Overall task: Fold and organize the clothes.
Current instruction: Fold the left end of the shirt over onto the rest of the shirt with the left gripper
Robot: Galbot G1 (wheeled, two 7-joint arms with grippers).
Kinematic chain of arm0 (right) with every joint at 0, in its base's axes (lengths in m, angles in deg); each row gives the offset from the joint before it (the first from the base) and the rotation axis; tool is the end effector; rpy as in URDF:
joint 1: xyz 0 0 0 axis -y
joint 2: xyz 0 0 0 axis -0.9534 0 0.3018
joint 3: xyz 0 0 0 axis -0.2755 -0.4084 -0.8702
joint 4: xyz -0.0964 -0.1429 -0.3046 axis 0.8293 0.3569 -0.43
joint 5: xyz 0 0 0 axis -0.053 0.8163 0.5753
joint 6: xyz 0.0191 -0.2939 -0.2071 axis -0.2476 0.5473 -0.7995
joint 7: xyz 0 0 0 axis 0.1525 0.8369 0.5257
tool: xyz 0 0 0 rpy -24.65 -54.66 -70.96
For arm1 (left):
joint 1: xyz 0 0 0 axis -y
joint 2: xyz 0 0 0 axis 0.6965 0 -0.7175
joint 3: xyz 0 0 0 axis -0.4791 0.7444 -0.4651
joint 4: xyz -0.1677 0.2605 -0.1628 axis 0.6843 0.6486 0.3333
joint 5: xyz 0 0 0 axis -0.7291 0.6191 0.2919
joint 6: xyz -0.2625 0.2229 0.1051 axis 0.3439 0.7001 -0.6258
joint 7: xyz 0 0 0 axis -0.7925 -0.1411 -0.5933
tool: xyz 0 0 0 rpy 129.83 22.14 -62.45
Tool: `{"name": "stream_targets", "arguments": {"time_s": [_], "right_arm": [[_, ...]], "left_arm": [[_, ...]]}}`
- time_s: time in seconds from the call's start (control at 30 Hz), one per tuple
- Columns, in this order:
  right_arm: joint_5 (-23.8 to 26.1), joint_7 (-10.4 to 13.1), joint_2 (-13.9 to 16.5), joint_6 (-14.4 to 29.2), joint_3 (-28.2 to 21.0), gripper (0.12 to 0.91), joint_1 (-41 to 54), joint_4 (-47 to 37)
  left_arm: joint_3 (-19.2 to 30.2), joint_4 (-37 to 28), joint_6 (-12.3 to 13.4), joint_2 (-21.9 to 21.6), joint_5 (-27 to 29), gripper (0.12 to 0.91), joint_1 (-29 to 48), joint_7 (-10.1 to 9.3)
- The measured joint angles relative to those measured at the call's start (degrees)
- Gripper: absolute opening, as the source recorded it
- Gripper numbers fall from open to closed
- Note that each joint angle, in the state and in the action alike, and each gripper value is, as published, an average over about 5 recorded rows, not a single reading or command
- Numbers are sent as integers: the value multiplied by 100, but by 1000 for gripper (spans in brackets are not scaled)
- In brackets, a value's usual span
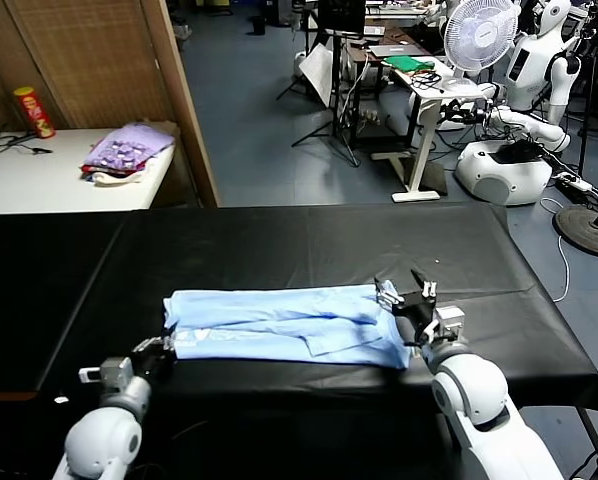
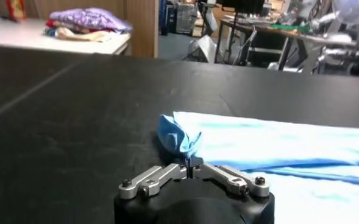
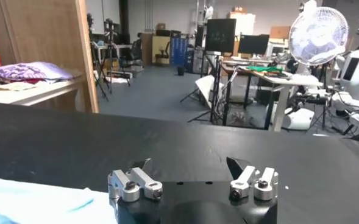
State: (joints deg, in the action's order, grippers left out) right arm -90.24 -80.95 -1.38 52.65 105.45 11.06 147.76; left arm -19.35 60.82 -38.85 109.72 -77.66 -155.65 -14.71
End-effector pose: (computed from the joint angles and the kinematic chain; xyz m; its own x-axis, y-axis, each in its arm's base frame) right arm 0.3031 -0.0410 -0.2470 -0.9626 -0.1499 0.2258 -0.1673 0.9841 -0.0597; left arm 0.2407 0.1202 -0.3164 -0.9237 -0.0707 0.3764 -0.0214 0.9908 0.1337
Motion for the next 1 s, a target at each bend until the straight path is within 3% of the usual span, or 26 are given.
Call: {"name": "stream_targets", "arguments": {"time_s": [0.17,0.3,0.47,0.7,0.83,1.0], "right_arm": [[-17,15,-7,-21,33,798,-29,89],[-3,17,-50,-30,29,798,-84,113],[20,34,-78,-73,57,798,-188,187],[99,45,-105,-83,171,798,-399,247],[108,54,-121,-102,199,798,-463,258],[148,55,-153,-109,165,798,-473,243]], "left_arm": [[-453,-120,326,-651,1289,151,-234,83],[-779,-61,355,-1115,1607,151,-376,56],[-541,501,162,-1049,1140,151,-402,-6],[764,1261,-373,-329,-334,151,-50,-297],[1368,1307,-420,100,-742,151,198,-319],[1723,1186,-428,476,-952,151,425,-341]]}}
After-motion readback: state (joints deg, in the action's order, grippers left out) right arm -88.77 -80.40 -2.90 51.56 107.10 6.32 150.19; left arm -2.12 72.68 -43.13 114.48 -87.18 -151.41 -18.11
